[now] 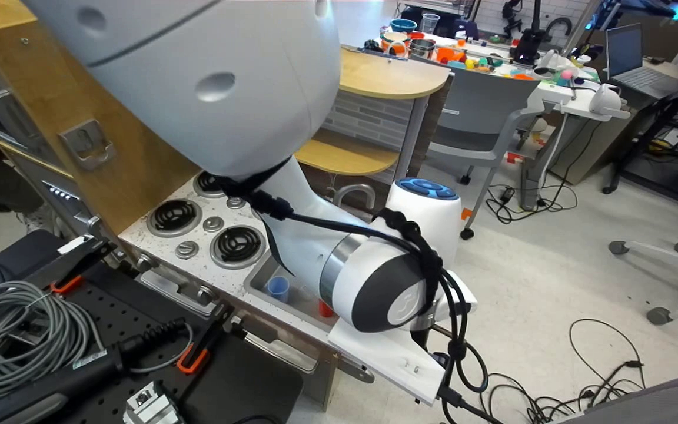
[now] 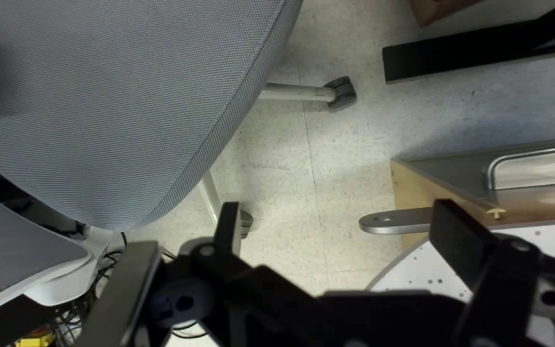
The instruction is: Put the grey block inside the orange cup
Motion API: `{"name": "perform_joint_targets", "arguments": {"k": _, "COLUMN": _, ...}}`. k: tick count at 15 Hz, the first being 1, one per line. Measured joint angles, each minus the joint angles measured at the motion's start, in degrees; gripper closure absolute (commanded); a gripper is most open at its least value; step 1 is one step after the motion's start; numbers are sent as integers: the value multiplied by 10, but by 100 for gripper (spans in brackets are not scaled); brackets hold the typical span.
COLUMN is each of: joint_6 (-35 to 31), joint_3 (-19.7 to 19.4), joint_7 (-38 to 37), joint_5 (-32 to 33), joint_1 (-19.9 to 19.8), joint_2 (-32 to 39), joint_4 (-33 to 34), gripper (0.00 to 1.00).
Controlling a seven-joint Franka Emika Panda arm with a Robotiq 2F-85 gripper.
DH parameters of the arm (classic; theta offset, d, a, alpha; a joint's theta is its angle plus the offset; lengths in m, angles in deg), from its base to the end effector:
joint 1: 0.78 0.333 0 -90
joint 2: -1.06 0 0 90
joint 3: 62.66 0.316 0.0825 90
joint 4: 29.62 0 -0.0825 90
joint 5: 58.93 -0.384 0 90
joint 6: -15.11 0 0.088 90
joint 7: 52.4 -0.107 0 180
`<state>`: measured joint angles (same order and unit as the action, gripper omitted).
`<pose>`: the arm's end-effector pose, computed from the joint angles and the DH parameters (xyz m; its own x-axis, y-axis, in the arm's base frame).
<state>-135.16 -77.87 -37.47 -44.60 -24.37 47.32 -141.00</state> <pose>0.4583 -0.3674 0.0647 0.9631 -0.1450 -0.2266 -0.0919 -0.9690 0.2295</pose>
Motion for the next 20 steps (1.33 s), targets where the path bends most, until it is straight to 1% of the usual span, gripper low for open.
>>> {"name": "perform_joint_targets", "arguments": {"k": 3, "joint_6": 0, "joint_3": 0, "joint_7": -23, "joint_5": -1, "joint_1": 6, "joint_2": 43, "joint_4": 52, "gripper": 0}}
{"name": "perform_joint_targets", "arguments": {"k": 6, "joint_6": 9, "joint_3": 13, "joint_7": -26, "joint_5": -6, "joint_1": 6, "joint_2": 66, "joint_4": 88, "gripper": 0}}
{"name": "perform_joint_targets", "arguments": {"k": 12, "joint_6": 31, "joint_3": 44, "joint_7": -26, "joint_5": -18, "joint_1": 8, "joint_2": 92, "joint_4": 136, "gripper": 0}}
{"name": "perform_joint_targets", "arguments": {"k": 16, "joint_6": 37, "joint_3": 52, "joint_7": -26, "joint_5": -19, "joint_1": 10, "joint_2": 110, "joint_4": 169, "gripper": 0}}
{"name": "perform_joint_targets", "arguments": {"k": 20, "joint_6": 45, "joint_3": 56, "joint_7": -26, "joint_5": -19, "joint_1": 19, "joint_2": 127, "joint_4": 186, "gripper": 0}}
